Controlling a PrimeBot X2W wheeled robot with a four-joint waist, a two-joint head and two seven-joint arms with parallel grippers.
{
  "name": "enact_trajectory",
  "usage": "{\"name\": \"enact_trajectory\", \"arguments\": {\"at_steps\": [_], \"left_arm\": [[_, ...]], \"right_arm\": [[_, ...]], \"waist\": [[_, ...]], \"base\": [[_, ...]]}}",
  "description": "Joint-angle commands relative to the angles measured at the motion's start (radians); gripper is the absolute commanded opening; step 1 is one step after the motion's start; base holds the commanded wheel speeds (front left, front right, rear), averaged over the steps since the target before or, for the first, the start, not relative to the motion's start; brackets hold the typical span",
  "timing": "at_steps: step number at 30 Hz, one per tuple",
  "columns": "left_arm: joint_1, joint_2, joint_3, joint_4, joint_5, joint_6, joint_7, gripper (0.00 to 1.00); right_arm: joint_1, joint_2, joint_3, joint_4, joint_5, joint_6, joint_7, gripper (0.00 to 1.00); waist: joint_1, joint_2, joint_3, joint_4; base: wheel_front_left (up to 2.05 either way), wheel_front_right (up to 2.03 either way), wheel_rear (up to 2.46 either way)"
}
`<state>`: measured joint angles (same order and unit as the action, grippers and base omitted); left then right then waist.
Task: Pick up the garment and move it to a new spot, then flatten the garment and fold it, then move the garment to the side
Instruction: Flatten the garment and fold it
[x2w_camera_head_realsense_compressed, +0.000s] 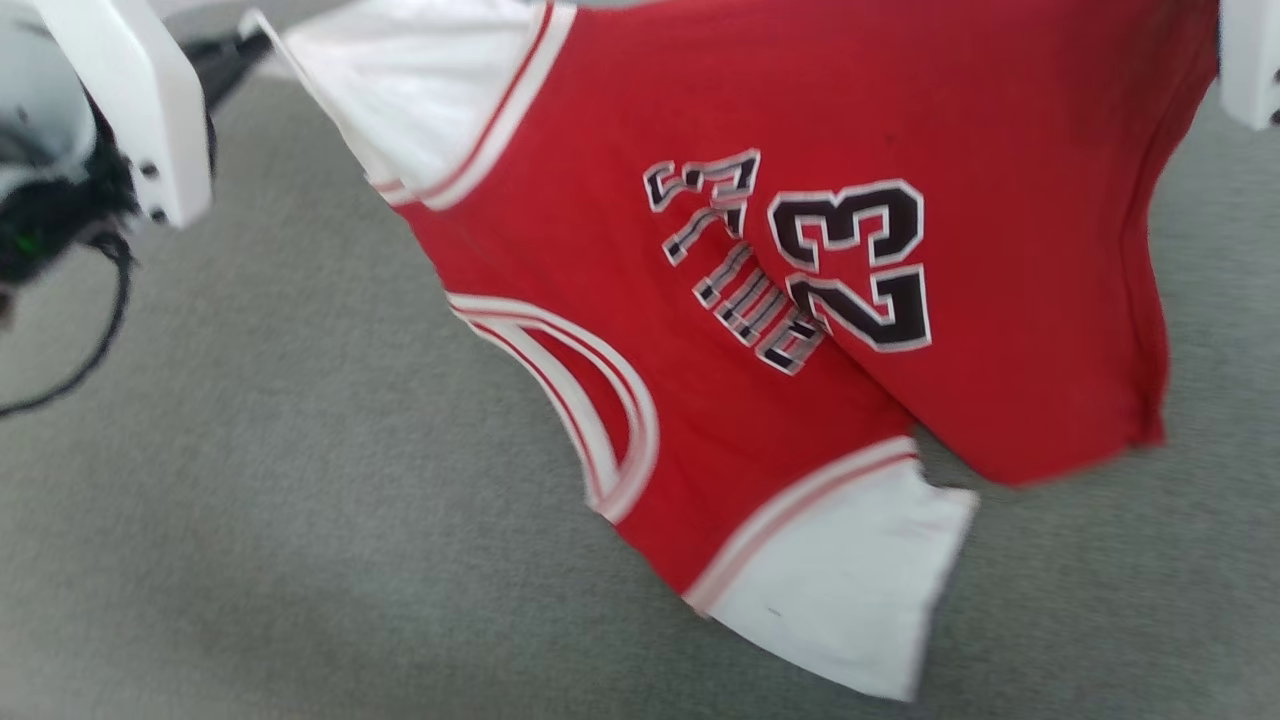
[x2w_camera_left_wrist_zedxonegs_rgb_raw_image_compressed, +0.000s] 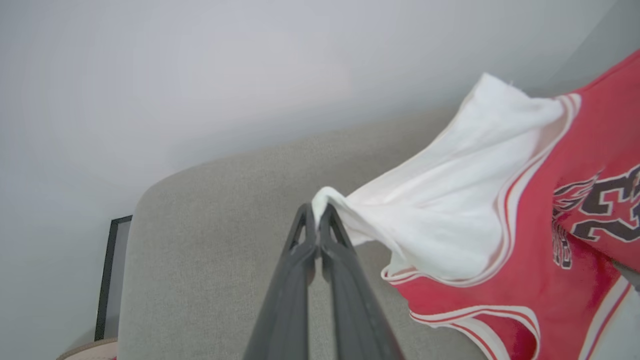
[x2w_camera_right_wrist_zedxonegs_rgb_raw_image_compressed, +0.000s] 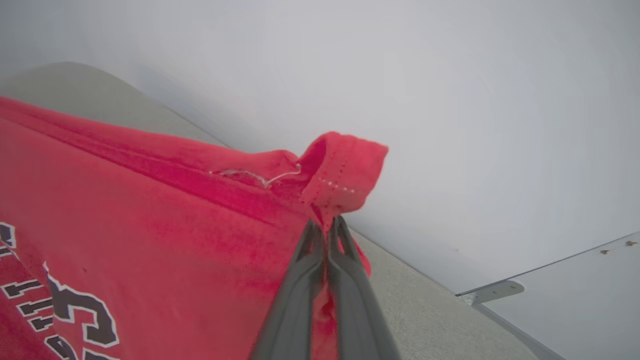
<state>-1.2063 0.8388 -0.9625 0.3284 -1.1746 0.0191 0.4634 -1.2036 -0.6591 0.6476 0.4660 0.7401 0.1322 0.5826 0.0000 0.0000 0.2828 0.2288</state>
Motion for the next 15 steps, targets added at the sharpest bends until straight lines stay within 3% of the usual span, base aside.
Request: {"name": "enact_trajectory", "arguments": {"at_steps": [1,11,15], "left_arm": [[-0.024,0.006,0.007,0.012,0.008,0.007,0.009,0.0],[-0.172,-0.036,0.018,0.107,0.054,-0.013,0.036,0.0],[-0.251,-0.079,0.033,0.193,0.088,-0.025,-0.011,0.0]], "right_arm": [[0.008,-0.006,-0.017,-0.005,-0.012,-0.003,0.0,0.0],[0.032,0.034,-0.169,-0.067,-0.069,-0.003,0.028,0.0],[0.024,0.072,-0.241,-0.065,-0.146,-0.003,0.022,0.0]], "waist": [[0.0,0.0,-0.04,-0.041],[0.0,0.0,-0.092,-0.094],[0.0,0.0,-0.068,-0.107]], "base": [[0.0,0.0,0.0],[0.0,0.0,0.0],[0.0,0.0,0.0]]}}
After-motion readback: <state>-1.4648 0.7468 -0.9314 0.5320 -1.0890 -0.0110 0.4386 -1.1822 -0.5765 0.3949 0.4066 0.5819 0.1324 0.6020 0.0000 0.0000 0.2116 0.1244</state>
